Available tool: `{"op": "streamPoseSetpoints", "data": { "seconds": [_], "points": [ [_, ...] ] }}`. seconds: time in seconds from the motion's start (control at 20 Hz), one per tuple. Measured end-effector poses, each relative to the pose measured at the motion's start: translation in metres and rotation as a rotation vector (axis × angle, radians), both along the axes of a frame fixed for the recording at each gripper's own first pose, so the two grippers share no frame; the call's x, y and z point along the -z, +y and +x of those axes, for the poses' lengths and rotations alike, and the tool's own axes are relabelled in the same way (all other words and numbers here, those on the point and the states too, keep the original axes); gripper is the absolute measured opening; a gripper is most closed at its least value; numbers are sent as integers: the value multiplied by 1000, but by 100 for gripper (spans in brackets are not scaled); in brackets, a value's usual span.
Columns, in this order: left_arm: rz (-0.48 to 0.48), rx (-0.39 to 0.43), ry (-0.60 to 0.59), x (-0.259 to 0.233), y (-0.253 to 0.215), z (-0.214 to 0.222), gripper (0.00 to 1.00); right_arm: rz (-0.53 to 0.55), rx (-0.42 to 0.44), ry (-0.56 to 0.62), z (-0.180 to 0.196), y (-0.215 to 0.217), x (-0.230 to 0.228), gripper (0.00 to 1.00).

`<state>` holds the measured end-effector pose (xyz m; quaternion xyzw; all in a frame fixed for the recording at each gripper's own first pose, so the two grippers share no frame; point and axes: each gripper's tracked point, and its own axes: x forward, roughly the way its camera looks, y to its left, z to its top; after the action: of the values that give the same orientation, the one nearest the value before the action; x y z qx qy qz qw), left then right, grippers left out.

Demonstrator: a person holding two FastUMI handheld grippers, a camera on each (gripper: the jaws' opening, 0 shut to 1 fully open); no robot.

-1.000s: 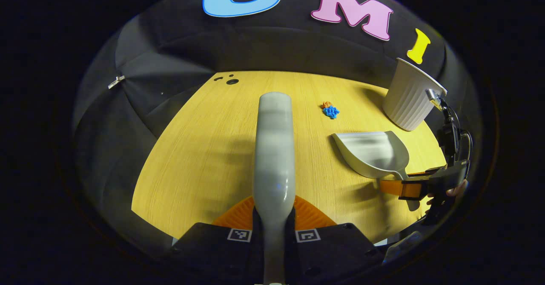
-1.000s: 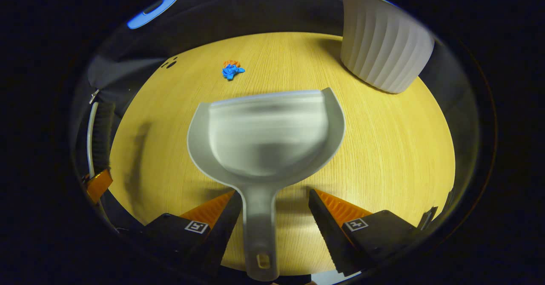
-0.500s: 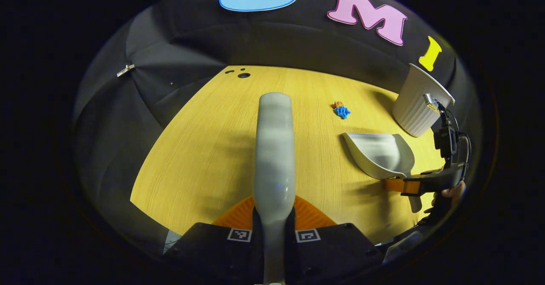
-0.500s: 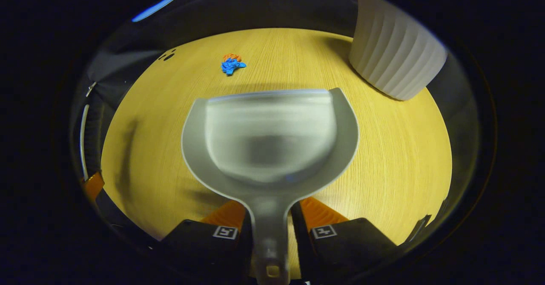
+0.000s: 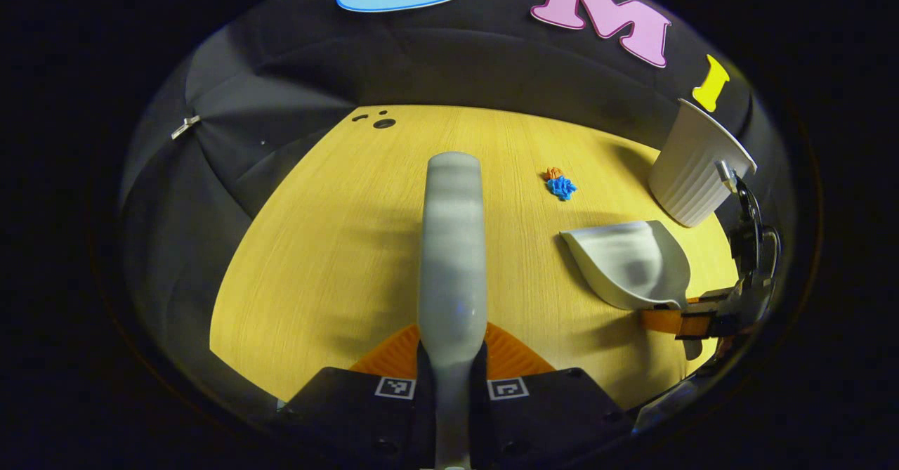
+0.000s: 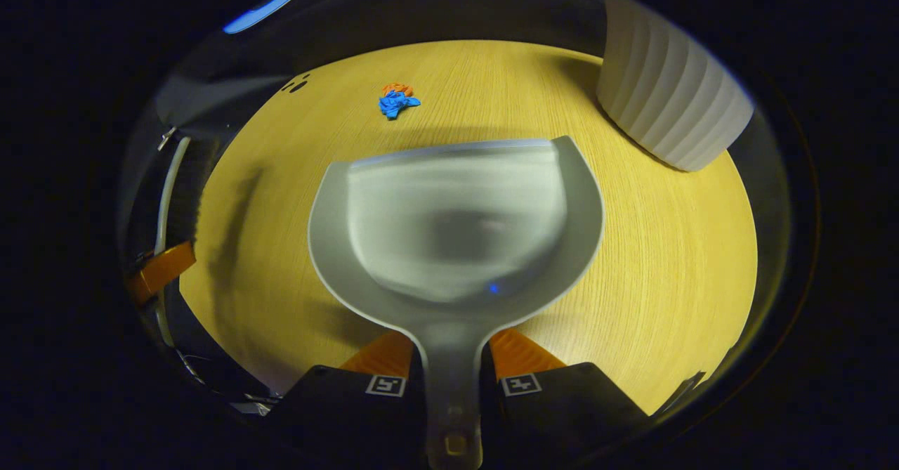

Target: Pick up the small broom and dustpan from the desktop, sweep the trash into the dustpan with the broom, and then empty the trash into the garbage bin.

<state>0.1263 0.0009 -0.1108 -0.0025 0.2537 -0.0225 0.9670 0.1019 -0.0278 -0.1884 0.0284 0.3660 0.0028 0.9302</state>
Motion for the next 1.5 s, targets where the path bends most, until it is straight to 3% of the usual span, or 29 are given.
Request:
{"op": "streamPoseSetpoints", "data": {
  "seconds": [0.15, 0.45, 0.8, 0.85, 0.95, 1.15, 1.25, 1.3, 1.5],
  "points": [
    [31, 21, 11, -7, 3, 31, 23, -39, -52, -10, 0, -12, -1, 34],
    [146, 118, 2, -35, -8, 107, 23, -30, -65, -14, -10, -36, -11, 34],
    [348, 317, 34, -39, -52, 188, 23, -87, -119, -18, -23, -57, -19, 34],
    [385, 353, 37, -38, -60, 198, 23, -94, -130, -17, -25, -58, -20, 38],
    [469, 415, 50, -36, -73, 214, 24, -103, -151, -9, -27, -60, -19, 34],
    [590, 526, 63, -33, -93, 235, 23, -116, -187, 13, -28, -59, -14, 34],
    [597, 614, 77, -28, -110, 232, 24, -122, -203, 27, -29, -60, -10, 30],
    [601, 661, 95, -23, -117, 227, 24, -120, -210, 29, -27, -60, -11, 34],
    [601, 813, 156, -2, -146, 191, 24, -129, -227, 28, -25, -60, -12, 34]
  ]
}}
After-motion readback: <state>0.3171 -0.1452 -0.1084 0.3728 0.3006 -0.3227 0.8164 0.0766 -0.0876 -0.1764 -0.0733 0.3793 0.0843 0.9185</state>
